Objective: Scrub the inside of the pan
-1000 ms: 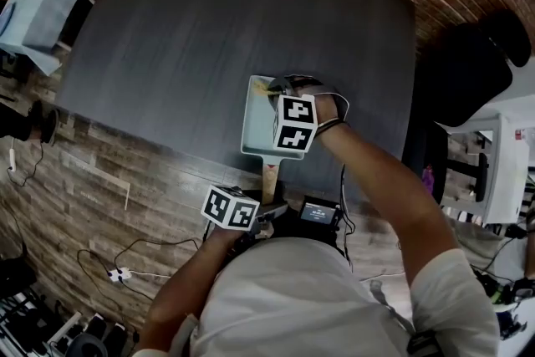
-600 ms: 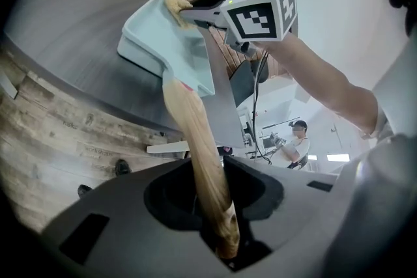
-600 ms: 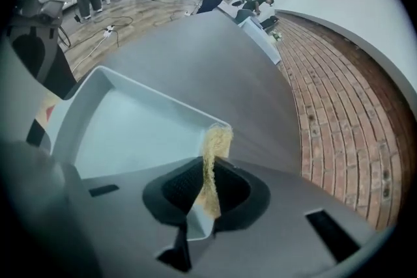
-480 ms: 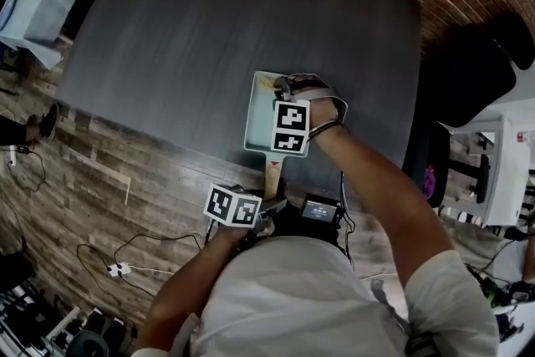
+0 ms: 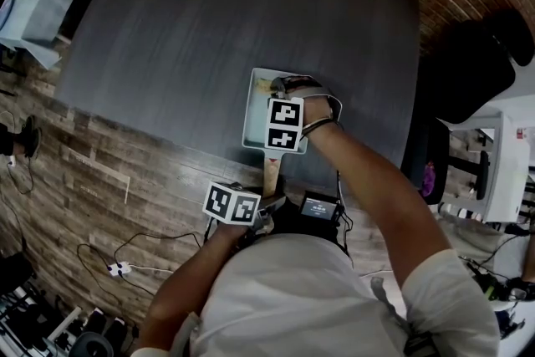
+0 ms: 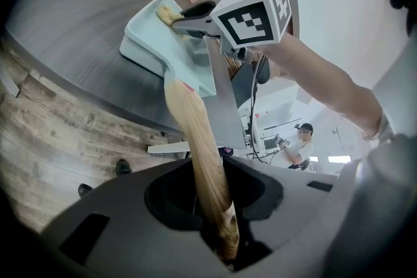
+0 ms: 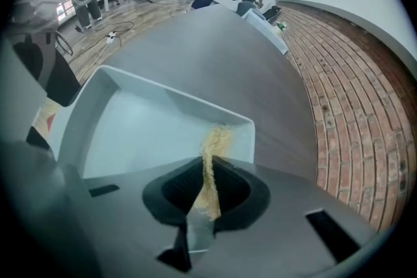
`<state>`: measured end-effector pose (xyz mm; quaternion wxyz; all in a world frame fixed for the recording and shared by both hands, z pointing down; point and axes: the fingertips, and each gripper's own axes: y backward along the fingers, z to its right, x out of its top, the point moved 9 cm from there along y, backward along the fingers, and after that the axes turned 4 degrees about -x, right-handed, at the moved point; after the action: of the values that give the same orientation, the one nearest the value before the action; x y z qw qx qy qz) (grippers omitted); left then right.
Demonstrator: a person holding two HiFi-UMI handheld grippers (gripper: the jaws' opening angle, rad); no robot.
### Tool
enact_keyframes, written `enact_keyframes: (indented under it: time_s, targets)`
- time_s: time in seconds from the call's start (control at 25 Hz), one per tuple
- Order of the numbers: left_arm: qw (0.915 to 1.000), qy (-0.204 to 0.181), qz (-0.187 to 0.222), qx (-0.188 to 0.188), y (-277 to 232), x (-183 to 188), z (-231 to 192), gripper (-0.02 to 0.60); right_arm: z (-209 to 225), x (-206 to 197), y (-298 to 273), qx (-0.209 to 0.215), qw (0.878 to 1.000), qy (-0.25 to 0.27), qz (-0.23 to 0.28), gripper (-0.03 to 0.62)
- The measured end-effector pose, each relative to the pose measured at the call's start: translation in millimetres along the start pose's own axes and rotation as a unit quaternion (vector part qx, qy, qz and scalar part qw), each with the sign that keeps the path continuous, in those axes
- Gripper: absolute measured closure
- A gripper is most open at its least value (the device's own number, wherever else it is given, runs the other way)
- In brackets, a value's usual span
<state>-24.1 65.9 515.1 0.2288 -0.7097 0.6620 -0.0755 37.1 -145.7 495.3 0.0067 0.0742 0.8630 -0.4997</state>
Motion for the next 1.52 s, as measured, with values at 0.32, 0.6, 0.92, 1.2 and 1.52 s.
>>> enact_keyframes:
  time_s: [0.32,0.6,0.92,1.2,1.52]
  targets:
    - [1.0000,0.000,0.003,-0.002,0,1,0,0.471,-9,1,5,0.031,0.999,-0.009,-0.006,0.545]
    - [1.0000,-0.002,0.003,-0.001,0,1,-1,0.471,-23,4,14,0.057,0.998,-0.010,0.005,0.545]
    - [1.0000,0.003,0.006,-0.002,0,2,-2,0.471,-45,9,29,0.102,0.994,-0.011,0.027,0.545]
    - [0.9999,0.008,0.014,-0.004,1,0,-3,0.472,-59,14,39,0.157,0.986,-0.019,0.049,0.545]
    - [0.9998,0.007,0.020,-0.002,0,1,-2,0.472,-63,15,45,0.209,0.975,-0.031,0.064,0.545]
